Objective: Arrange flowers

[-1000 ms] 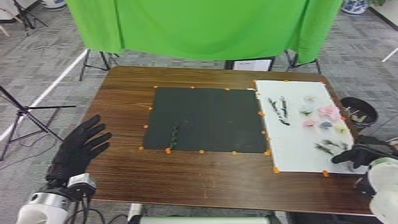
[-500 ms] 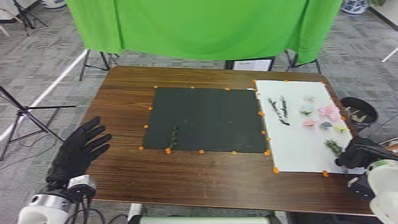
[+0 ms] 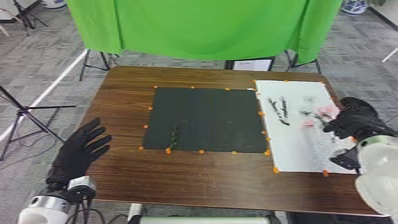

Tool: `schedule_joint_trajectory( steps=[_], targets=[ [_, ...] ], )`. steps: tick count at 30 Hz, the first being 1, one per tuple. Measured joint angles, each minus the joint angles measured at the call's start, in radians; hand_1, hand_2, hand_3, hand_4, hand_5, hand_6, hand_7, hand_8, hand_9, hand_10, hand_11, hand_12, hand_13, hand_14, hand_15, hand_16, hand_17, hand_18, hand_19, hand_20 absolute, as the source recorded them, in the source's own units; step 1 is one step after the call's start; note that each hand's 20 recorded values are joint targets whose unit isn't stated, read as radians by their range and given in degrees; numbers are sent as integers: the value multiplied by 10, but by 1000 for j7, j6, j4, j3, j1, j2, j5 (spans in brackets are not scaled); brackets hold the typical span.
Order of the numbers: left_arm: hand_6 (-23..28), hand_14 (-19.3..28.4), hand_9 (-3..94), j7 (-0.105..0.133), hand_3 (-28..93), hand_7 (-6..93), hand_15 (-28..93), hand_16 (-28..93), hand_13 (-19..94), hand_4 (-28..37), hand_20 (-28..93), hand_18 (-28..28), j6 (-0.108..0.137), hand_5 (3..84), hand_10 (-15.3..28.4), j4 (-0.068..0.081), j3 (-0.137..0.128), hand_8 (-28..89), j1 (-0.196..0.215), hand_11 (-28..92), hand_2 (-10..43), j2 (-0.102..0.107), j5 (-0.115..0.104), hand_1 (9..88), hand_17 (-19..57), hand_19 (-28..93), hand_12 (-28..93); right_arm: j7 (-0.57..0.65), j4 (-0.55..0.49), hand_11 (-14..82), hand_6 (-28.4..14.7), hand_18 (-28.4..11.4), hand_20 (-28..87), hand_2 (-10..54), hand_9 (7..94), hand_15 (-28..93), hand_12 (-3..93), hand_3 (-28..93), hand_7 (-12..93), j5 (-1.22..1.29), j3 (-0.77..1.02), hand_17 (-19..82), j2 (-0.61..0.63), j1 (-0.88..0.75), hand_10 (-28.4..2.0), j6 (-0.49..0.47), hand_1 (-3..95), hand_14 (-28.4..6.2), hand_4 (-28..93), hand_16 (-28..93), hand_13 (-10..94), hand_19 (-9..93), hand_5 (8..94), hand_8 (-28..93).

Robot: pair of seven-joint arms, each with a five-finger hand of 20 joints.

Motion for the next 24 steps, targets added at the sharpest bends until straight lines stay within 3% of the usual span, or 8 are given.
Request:
schedule_joint_trajectory(
  steps=[7, 14, 24],
  targets=[
    [32, 162, 230, -2, 702, 221, 331, 1, 192, -277, 86, 229, 4, 265, 117, -6, -6, -115, 7, 221, -42, -3, 0, 255, -92, 411, 179, 2, 2, 723, 1, -233, 732, -95, 853, 921, 563, 893, 517, 3, -260, 502, -19, 268, -75, 18, 354, -80, -80, 410, 818, 932, 803, 253],
    [33, 163, 230, -6, 703, 226, 335, 0, 192, -277, 86, 230, 4, 265, 118, -7, -3, -117, 5, 225, -45, -5, 0, 257, -93, 412, 178, -23, 118, 720, 1, -234, 738, -95, 861, 919, 565, 891, 516, -54, -562, 516, -175, 543, -73, -13, 352, -78, -65, 411, 828, 932, 809, 256],
    [32, 166, 232, -16, 702, 239, 355, -7, 192, -279, 85, 232, 3, 266, 120, -3, 9, -125, -8, 246, -46, -2, 1, 257, -93, 417, 174, -15, 255, 720, 3, -233, 742, -95, 866, 918, 564, 884, 517, -222, -811, 530, -424, 667, -71, -88, 353, -73, -56, 411, 835, 932, 813, 257]
  ],
)
